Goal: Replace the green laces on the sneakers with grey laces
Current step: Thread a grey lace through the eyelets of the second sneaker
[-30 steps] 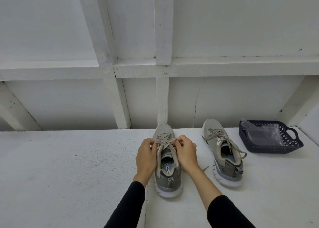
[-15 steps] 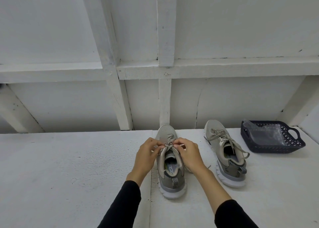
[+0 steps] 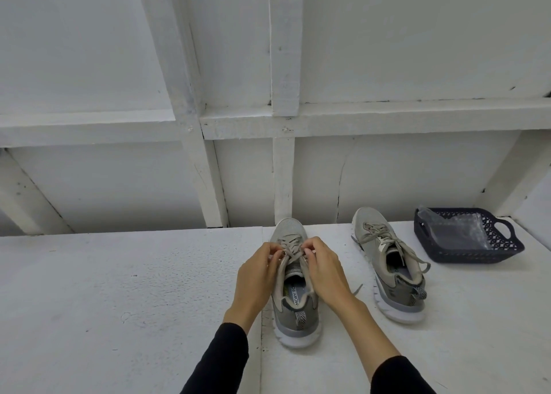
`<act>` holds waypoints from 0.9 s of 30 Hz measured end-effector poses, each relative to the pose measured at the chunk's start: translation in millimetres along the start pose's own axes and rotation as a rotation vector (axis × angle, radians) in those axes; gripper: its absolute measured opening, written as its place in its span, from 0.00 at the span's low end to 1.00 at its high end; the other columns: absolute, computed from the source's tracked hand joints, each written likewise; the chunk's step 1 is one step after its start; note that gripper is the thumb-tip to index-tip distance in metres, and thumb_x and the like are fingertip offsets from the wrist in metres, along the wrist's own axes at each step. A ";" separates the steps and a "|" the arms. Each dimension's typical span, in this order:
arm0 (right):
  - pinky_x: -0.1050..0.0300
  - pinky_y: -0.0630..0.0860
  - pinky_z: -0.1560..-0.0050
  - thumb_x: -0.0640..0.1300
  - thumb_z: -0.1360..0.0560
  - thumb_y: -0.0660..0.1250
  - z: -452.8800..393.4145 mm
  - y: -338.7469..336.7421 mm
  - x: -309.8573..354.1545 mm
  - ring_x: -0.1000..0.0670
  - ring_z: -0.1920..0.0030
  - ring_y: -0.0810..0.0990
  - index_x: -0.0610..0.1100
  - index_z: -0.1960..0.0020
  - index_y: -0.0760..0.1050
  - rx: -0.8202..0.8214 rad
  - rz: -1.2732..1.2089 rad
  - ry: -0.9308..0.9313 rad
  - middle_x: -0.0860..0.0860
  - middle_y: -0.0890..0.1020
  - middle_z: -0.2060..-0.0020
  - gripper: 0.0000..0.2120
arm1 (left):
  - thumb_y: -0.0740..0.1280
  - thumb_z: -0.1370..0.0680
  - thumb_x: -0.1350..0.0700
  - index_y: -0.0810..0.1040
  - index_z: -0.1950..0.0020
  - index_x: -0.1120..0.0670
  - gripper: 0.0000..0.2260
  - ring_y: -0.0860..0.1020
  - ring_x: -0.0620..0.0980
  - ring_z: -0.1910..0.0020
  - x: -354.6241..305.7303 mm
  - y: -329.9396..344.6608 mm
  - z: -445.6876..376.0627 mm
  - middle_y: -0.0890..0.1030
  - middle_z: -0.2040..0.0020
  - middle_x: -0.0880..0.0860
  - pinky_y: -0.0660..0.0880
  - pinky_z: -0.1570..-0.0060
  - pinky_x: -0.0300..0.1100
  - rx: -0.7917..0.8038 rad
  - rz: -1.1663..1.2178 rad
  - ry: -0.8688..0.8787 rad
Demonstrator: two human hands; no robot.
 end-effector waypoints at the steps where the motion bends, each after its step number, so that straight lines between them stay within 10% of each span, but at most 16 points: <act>1: 0.67 0.71 0.56 0.41 0.18 0.57 -2.0 -0.6 -3.1 0.54 0.53 0.76 0.48 0.48 0.73 0.008 -0.044 0.018 0.54 0.78 0.53 0.07 | 0.61 0.18 0.51 0.75 0.49 0.42 0.04 0.79 0.38 0.55 2.6 -0.5 -2.2 0.81 0.54 0.39 0.78 0.55 0.42 0.008 0.072 0.002; 27: 0.67 0.73 0.55 0.40 0.21 0.63 -8.9 -1.1 -15.2 0.58 0.54 0.79 0.51 0.51 0.79 0.037 -0.124 0.056 0.55 0.82 0.54 0.08 | 0.66 0.20 0.52 0.78 0.54 0.38 0.07 0.78 0.42 0.57 11.9 -0.8 -7.0 0.80 0.52 0.38 0.78 0.55 0.45 0.063 0.196 0.007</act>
Point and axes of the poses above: each hand's wrist, its own z-axis away from the middle knuckle, its own y-axis out of the palm, x = y × z, the point moved 5 cm from there along -z, towards the middle knuckle
